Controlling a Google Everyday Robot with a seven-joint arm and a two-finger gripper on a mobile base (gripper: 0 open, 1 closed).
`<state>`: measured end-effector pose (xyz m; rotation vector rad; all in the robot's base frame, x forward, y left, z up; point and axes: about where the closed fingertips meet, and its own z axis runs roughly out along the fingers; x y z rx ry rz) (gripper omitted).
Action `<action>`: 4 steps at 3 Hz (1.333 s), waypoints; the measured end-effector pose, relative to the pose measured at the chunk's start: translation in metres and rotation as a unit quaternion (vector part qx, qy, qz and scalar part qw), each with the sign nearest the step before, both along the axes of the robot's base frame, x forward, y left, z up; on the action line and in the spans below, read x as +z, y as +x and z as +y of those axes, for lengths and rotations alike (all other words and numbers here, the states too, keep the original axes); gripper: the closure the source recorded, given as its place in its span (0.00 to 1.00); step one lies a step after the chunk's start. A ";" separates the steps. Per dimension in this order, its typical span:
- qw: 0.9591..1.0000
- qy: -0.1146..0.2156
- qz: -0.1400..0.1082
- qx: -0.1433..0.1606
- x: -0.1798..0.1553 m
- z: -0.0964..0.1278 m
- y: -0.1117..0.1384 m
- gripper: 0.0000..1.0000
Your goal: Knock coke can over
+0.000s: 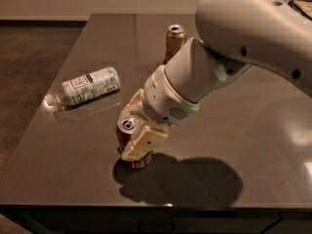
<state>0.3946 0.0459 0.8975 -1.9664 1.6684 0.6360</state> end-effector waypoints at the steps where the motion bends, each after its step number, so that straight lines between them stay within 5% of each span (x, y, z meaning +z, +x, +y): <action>1: 1.000 0.002 0.010 -0.015 0.008 -0.009 0.011 0.64; 2: 0.999 -0.023 0.009 -0.047 0.028 -0.036 0.034 0.87; 3: 0.992 -0.090 -0.001 -0.089 0.040 -0.077 0.064 1.00; 4: 0.977 -0.174 -0.012 -0.121 0.035 -0.111 0.084 1.00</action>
Offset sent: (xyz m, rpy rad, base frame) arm 0.0735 -0.0850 0.0575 -0.1263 0.0077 -0.1975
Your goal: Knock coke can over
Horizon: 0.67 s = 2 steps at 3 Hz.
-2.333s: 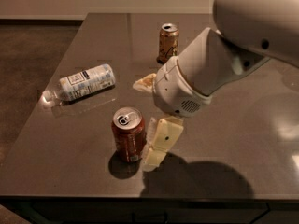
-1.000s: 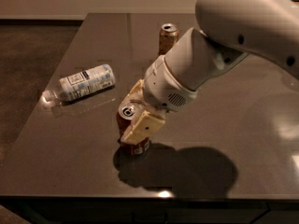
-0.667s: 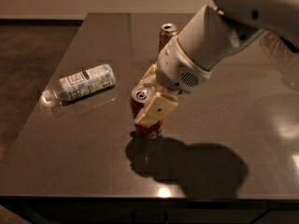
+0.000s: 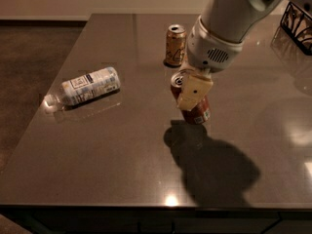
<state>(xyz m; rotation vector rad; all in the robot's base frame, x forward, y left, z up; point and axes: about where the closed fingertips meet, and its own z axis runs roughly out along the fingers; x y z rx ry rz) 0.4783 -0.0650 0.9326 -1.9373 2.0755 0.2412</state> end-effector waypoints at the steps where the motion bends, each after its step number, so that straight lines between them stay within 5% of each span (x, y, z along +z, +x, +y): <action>1: 0.996 -0.083 -0.011 -0.021 -0.010 -0.025 0.013 1.00; 2: 0.989 -0.143 -0.018 -0.029 -0.017 -0.042 0.018 1.00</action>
Offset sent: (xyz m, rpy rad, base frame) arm 0.0186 -0.0659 -0.0240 -0.4477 -0.0289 -0.0722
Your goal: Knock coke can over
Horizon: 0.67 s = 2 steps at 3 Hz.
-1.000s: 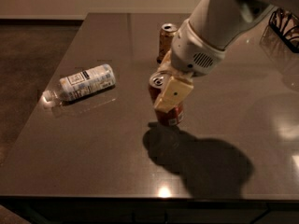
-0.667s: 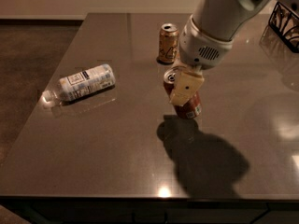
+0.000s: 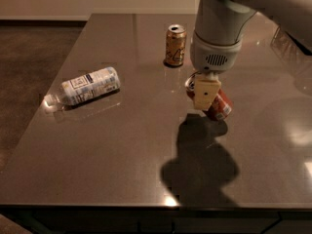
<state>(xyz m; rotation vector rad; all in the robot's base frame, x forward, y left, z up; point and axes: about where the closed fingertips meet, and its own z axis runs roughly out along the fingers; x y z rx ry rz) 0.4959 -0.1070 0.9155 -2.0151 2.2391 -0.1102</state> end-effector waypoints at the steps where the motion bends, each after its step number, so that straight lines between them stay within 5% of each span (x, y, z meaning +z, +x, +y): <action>1: 0.999 -0.038 0.004 0.004 -0.008 -0.006 -0.001 0.82; 2: 0.999 -0.049 0.016 0.016 -0.016 -0.006 -0.005 0.59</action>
Offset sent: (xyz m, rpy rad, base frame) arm -0.0189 -0.0101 -0.0260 -0.1447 0.1042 0.0609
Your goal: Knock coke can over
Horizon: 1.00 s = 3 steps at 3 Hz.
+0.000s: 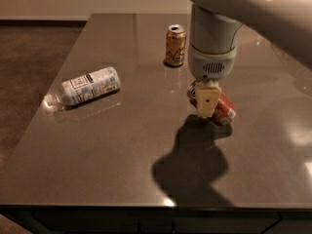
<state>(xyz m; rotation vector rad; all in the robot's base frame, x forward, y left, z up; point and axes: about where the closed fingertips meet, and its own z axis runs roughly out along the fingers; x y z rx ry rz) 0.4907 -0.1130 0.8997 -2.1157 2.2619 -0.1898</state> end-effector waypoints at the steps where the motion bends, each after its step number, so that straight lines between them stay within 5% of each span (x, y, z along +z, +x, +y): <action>1: 1.000 -0.001 0.012 0.013 -0.006 0.004 -0.004 0.36; 2: 0.999 0.006 0.027 0.023 -0.016 0.010 -0.010 0.12; 3: 0.999 0.010 0.034 0.034 -0.026 0.017 -0.012 0.00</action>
Offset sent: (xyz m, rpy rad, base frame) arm -0.0256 0.0129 -0.0277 0.0047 0.1353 0.0704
